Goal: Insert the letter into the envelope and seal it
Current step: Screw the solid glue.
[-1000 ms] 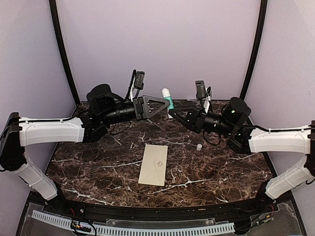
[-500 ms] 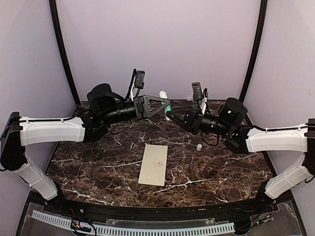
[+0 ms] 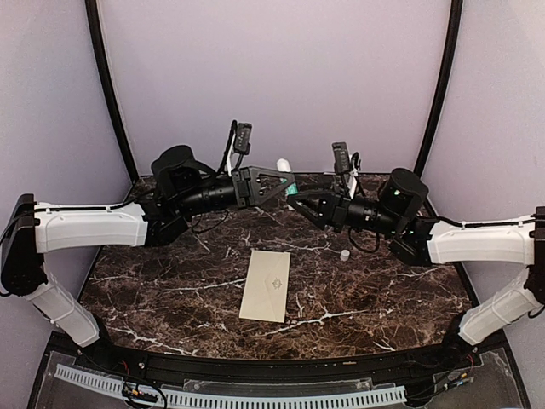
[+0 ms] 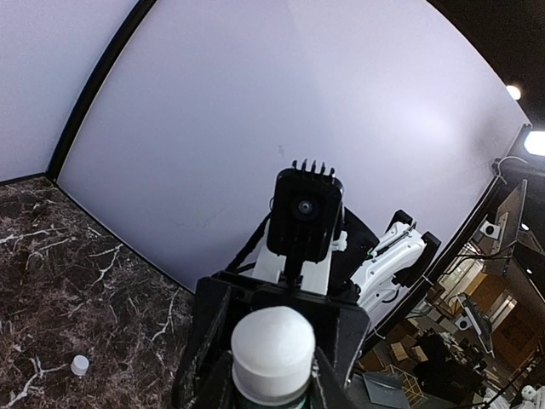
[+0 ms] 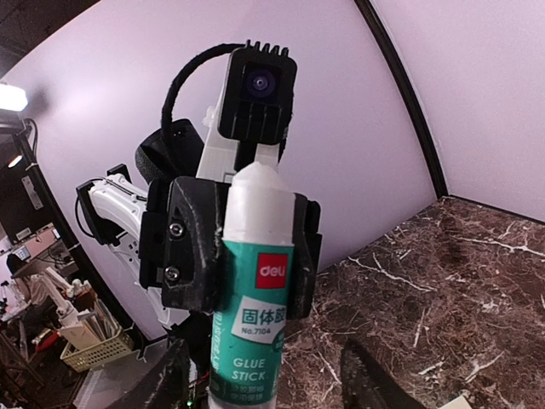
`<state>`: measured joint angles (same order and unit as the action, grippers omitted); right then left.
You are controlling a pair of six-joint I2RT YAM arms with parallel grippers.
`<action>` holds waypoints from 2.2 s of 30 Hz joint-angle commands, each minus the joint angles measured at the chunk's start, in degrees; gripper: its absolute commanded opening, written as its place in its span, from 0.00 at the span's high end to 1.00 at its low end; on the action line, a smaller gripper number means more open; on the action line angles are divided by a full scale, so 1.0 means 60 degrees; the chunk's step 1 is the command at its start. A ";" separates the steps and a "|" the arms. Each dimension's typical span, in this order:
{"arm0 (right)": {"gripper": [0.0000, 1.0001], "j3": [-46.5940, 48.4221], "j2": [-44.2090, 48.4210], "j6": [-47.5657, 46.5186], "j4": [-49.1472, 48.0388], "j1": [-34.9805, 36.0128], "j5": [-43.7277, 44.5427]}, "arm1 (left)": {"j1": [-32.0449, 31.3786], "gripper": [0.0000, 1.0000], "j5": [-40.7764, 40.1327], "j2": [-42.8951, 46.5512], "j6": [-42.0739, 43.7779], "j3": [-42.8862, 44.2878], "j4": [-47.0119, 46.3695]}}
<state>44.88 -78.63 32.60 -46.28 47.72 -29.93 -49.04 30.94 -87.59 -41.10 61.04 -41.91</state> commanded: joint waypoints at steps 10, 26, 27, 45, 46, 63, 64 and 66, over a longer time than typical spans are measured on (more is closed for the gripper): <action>0.36 0.0653 0.0434 -0.0819 0.1546 -0.0047 -0.2043 | -0.0055 0.96 0.0894 0.0526 0.0821 0.0324 0.0262; 0.66 0.0710 0.0036 -0.0344 0.1205 -0.0038 -0.2684 | -0.0048 0.96 0.1472 0.0755 0.0865 0.0183 -0.0152; 0.68 0.0708 0.0038 -0.0333 0.1196 -0.0034 -0.2659 | -0.0053 0.96 0.1459 0.0763 0.0877 0.0184 -0.0143; 0.90 0.0459 0.0309 -0.0375 0.1153 -0.0016 -0.1169 | -0.0050 0.97 0.0228 0.0891 0.2316 -0.0142 0.1209; 0.91 0.0466 0.0331 -0.0430 0.1227 0.0018 -0.0937 | -0.0047 0.98 -0.0079 0.0904 0.2386 -0.0170 0.1447; 0.93 0.3351 -0.1233 -0.1792 0.5458 0.1703 0.5502 | -0.0054 1.00 -0.2963 0.0704 0.2419 -0.0150 0.3194; 0.93 0.3587 -0.1485 -0.1697 0.5670 0.1824 0.5925 | -0.0047 1.00 -0.3042 0.0666 0.2386 -0.0141 0.3237; 0.93 0.4101 -0.1873 -0.1507 0.6166 0.2018 0.6727 | -0.0047 1.00 -0.3277 0.0622 0.2282 -0.0128 0.3358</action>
<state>62.28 -86.21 22.33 -11.97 56.99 -3.64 -48.07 12.91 -83.24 -27.38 59.81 -26.06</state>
